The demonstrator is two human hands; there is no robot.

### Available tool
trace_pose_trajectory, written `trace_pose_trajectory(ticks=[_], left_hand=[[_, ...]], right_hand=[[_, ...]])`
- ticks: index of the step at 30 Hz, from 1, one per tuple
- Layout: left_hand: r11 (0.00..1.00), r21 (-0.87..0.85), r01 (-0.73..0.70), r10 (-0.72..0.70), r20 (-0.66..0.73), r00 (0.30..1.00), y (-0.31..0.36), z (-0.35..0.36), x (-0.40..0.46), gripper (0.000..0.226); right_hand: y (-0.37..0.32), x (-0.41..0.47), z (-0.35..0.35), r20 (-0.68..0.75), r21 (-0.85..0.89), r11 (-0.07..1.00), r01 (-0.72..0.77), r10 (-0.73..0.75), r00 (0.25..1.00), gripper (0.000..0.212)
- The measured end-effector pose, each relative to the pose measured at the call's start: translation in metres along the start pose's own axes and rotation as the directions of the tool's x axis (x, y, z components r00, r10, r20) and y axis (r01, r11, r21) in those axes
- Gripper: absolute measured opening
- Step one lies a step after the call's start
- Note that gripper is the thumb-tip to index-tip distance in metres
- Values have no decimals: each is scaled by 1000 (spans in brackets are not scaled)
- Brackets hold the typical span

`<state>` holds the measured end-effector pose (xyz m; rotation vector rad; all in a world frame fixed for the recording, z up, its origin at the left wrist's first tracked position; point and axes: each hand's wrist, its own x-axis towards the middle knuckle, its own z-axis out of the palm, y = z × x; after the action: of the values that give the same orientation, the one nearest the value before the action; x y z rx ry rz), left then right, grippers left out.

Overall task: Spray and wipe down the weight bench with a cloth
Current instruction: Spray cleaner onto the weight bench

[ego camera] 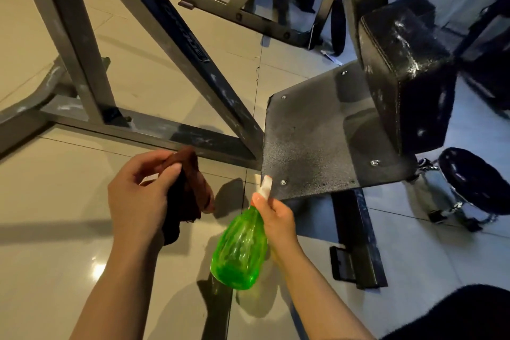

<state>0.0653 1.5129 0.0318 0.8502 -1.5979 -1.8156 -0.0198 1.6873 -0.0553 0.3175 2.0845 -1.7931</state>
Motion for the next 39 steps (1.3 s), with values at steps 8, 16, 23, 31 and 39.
trace_pose_trajectory(ticks=[8, 16, 23, 31, 39], left_hand=[[1000, 23, -13, 13, 6, 1000, -1, -7, -6, 21], [995, -66, 76, -72, 55, 996, -5, 12, -3, 19], [993, -39, 109, -106, 69, 992, -7, 18, -1, 20], [994, -33, 109, -107, 64, 992, -6, 16, -2, 21], [999, 3, 49, -49, 72, 996, -1, 27, -10, 19]], right_hand=[[6, -22, -14, -89, -196, 972, 133, -153, 984, 24], [-21, -31, -44, -133, -294, 925, 240, -288, 948, 17], [-23, -31, -67, -207, -277, 928, 249, -310, 928, 25], [-42, -23, -75, -175, -389, 867, 311, -401, 899, 29], [-46, -29, -110, -337, -354, 897, 263, -385, 859, 28]])
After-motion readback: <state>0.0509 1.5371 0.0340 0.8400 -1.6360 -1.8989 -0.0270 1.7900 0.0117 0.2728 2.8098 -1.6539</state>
